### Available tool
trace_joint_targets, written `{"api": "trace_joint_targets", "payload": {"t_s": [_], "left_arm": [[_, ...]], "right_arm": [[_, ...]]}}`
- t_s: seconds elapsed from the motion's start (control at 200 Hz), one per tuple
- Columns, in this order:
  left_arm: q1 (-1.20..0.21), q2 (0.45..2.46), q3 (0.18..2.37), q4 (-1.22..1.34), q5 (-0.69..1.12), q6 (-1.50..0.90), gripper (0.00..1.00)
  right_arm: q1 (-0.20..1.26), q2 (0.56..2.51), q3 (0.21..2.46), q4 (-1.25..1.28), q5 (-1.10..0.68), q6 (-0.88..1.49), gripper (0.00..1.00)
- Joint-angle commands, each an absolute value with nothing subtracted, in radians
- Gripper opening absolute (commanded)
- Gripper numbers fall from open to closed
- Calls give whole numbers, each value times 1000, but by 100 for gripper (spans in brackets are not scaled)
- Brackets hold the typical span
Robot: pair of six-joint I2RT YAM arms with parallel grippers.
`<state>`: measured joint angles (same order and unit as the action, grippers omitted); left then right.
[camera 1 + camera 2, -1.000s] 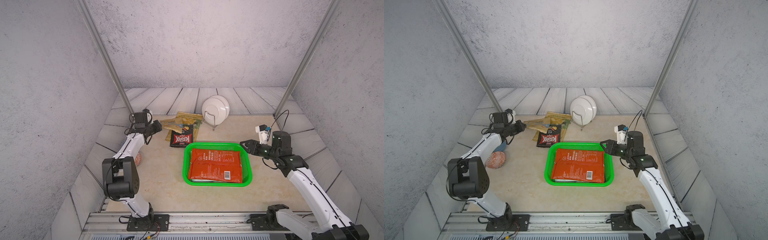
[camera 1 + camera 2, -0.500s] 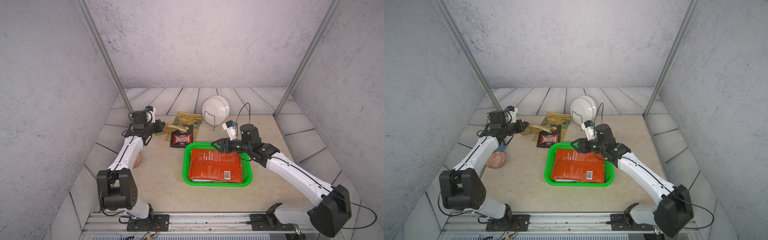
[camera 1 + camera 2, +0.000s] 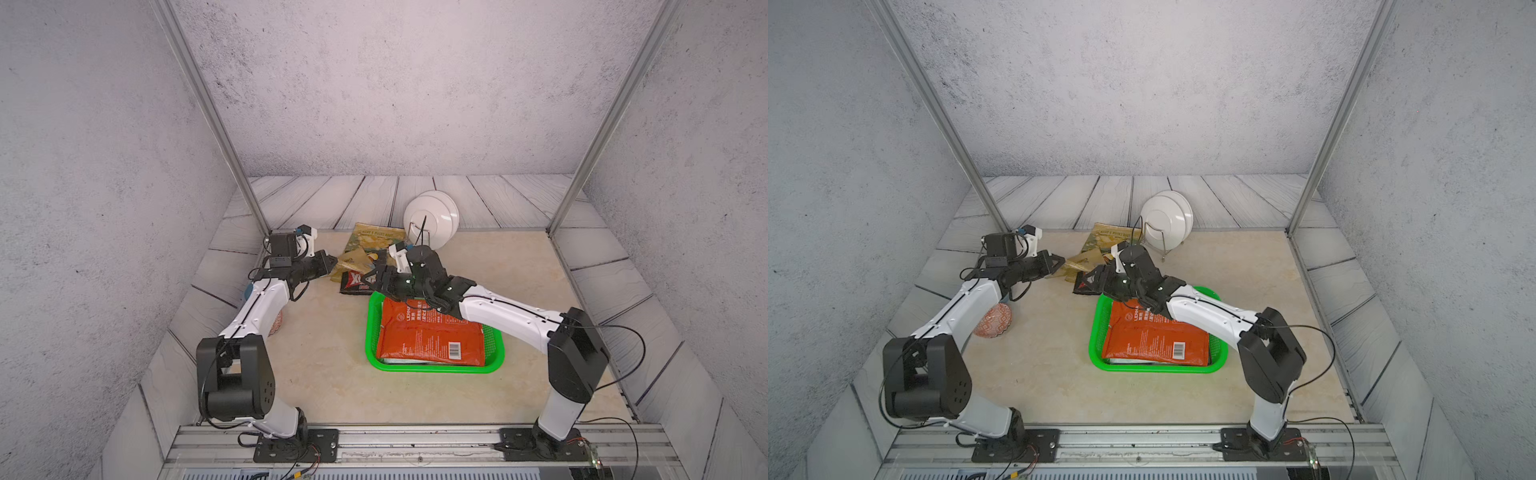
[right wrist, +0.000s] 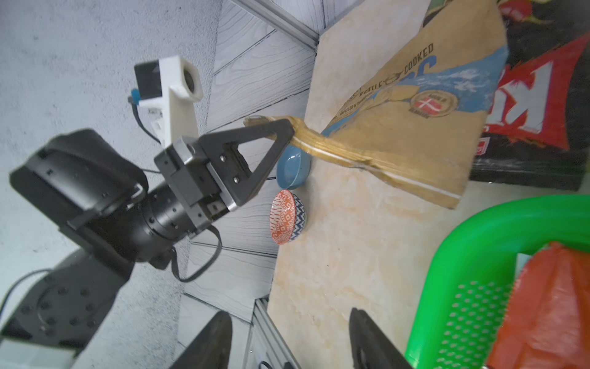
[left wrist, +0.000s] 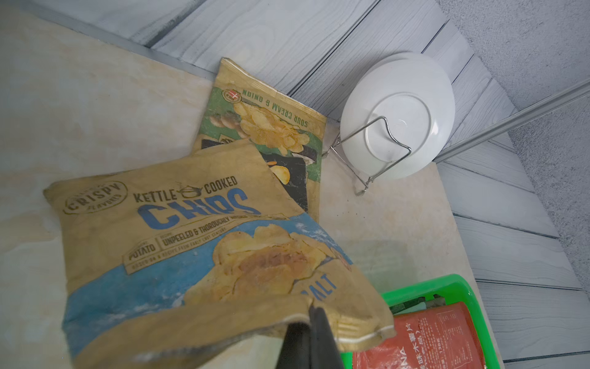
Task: Put the potato chips into the basket
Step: Pick up the potato chip from the center of the board.
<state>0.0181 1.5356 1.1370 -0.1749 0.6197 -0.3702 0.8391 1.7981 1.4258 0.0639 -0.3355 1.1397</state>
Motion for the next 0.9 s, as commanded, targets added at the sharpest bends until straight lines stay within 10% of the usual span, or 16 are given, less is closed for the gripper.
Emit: {"api": "trace_joint_targets", "payload": {"t_s": [0.0, 0.896], "left_arm": [[11, 1504, 1114, -123, 649, -388, 0], [2, 1448, 1034, -45, 732, -308, 0]], "right_arm": [[848, 1876, 1522, 96, -293, 1305, 63], [881, 2118, 1736, 7, -137, 1723, 66]]}}
